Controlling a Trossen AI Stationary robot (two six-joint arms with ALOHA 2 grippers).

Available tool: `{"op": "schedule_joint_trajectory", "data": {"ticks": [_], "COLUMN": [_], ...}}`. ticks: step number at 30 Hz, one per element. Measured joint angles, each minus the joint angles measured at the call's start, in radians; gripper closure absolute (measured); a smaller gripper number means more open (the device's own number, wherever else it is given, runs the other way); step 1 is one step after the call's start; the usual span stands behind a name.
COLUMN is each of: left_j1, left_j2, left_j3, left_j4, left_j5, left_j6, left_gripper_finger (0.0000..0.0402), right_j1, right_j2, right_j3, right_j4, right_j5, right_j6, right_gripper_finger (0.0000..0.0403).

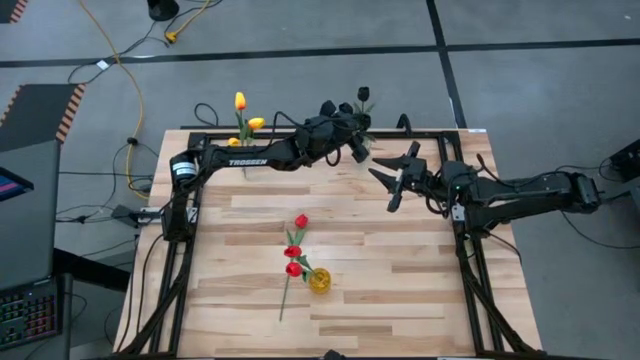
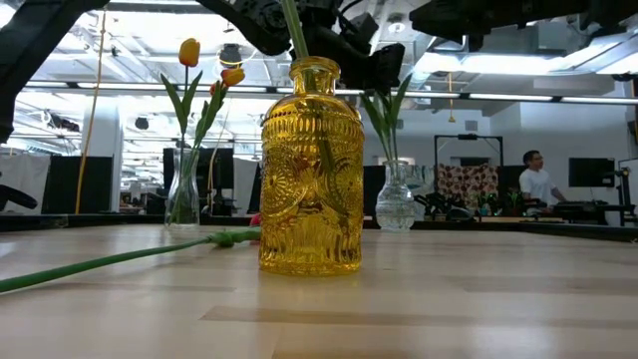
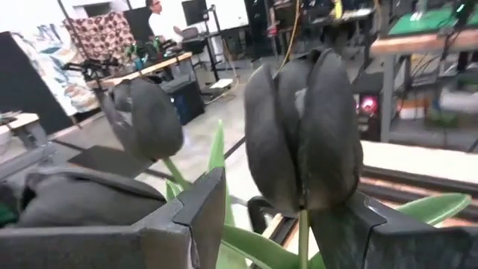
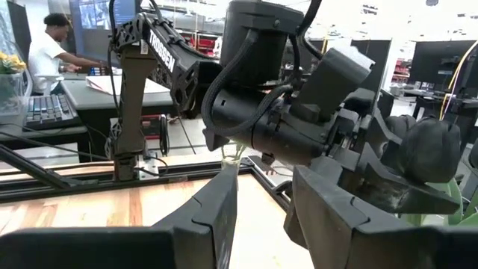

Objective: Sort flowers into vase by color
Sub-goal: Put the black flower into the right transparent vase, then put the red flower into the yellow vase

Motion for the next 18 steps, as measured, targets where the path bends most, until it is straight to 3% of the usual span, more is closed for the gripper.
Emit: {"op": "schedule_joint_trajectory", "data": {"ticks": [8,18], "left_j1": [0.000,-0.027], "left_j2": [-0.007,-0.010], "left_j3": [0.149,0.294], "left_j4": [-0.336,-0.507], "left_j5": [-0.028,-0.021], "left_j6": [-0.008,0.072], "left_gripper_finger": [0.0185,0.0154], "right_j1": [0.000,0.000], "right_j2": [0.000,0.000], "right_j3": [0.000,0.000], "right_j4": [0.000,0.000], "right_j5": [0.000,-0.001], "right_j6": [0.000,0.000], "right_gripper_finger": [0.0246,0.0246]}}
